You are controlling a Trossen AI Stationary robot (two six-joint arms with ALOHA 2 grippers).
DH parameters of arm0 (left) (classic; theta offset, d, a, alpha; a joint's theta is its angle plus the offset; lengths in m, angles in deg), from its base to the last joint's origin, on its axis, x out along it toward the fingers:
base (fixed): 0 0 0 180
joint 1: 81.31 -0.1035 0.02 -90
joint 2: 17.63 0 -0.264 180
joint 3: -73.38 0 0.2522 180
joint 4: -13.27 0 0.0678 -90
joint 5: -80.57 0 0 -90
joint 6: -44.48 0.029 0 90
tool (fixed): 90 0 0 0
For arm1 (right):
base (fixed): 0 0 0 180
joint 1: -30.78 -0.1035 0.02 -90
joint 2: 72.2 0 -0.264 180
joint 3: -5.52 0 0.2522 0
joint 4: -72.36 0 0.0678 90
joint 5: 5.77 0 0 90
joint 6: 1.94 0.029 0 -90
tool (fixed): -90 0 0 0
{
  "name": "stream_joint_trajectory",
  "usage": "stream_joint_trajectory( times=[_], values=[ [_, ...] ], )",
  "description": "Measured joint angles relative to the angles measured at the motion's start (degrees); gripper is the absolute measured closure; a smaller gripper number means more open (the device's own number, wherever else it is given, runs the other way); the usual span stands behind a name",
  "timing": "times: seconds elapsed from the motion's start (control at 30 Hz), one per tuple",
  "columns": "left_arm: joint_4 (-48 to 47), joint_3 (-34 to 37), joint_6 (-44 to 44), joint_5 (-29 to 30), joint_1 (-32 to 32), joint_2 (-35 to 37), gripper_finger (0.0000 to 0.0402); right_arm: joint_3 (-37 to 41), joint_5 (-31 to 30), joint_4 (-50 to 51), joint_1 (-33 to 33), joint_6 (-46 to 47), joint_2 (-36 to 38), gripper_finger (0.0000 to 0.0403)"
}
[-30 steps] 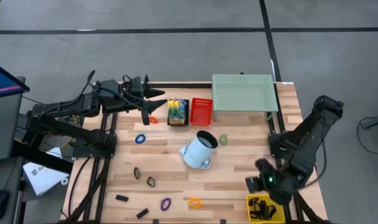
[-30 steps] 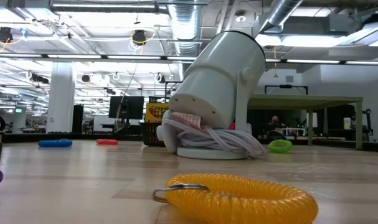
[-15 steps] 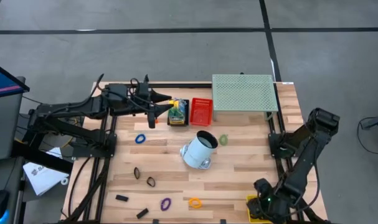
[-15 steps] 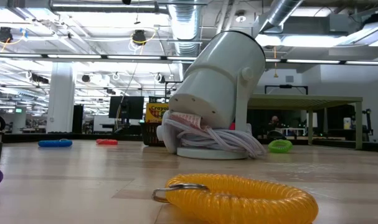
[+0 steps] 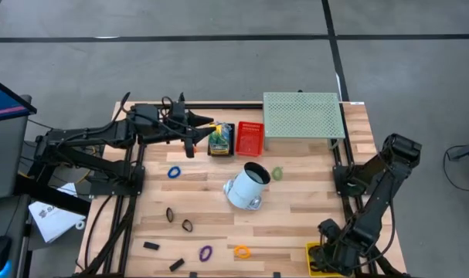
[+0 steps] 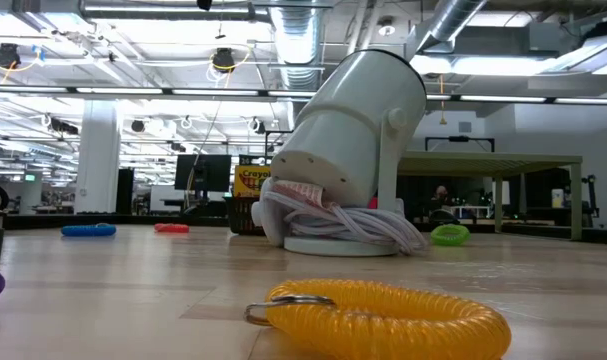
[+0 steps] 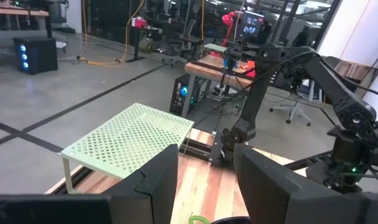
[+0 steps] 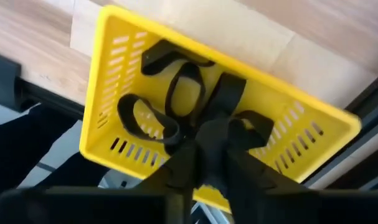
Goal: Pick & Place Office Desk Supplies
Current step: Put the black rubber band into the yellow bin
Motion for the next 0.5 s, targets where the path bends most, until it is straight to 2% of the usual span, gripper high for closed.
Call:
stream_joint_trajectory(
  times=[0.33, 0.5],
  values=[
    [0.9, 0.0, 0.0, 0.2, 0.0, 0.0, 0.0252, 0.0, 0.3, 1.2, 0.0, -0.3, 0.1, 0.0185],
    [0.3, 0.0, -0.1, -1.6, 0.0, 0.0, 0.0253, 0.0, -0.9, 3.9, 0.5, -0.3, 1.9, 0.0156]
  ],
)
